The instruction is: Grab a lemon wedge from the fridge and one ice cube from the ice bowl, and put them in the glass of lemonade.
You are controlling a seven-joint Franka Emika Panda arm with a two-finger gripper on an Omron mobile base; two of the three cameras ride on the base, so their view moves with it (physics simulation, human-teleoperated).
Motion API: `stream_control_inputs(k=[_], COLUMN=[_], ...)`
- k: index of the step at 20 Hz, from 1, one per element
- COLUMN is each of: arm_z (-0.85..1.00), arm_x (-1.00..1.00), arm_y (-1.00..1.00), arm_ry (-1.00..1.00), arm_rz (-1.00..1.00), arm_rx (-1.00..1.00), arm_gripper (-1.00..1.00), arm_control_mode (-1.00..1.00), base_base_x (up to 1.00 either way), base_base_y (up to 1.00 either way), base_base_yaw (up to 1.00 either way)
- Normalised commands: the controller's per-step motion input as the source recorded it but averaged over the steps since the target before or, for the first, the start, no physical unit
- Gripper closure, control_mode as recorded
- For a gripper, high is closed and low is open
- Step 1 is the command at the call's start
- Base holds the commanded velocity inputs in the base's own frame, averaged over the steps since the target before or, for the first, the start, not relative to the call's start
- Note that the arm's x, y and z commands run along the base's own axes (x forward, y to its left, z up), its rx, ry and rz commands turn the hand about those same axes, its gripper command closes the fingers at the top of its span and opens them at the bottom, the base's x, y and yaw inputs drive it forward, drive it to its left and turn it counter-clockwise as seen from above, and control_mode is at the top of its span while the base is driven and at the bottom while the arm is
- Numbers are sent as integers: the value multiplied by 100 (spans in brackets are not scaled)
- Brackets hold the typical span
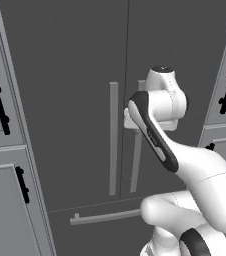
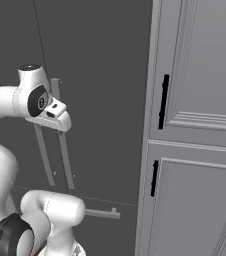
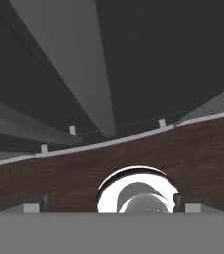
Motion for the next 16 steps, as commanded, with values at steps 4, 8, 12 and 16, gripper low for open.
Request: stream_control_inputs(k=[4, 8, 12, 16], arm_z=[0, 0, 0, 0], arm_x=[-58, -29, -5, -14], arm_y=[0, 2, 2, 0], arm_ry=[-4, -5, -16, -12], arm_rz=[0, 0, 7, 13], arm_rx=[0, 0, 0, 0], arm_gripper=[-100, -100, -100, -100], arm_control_mode=[-100, -100, -100, -100], base_base_x=[0, 0, 0, 0], base_base_y=[0, 0, 0, 0], base_base_yaw=[0, 0, 0, 0])
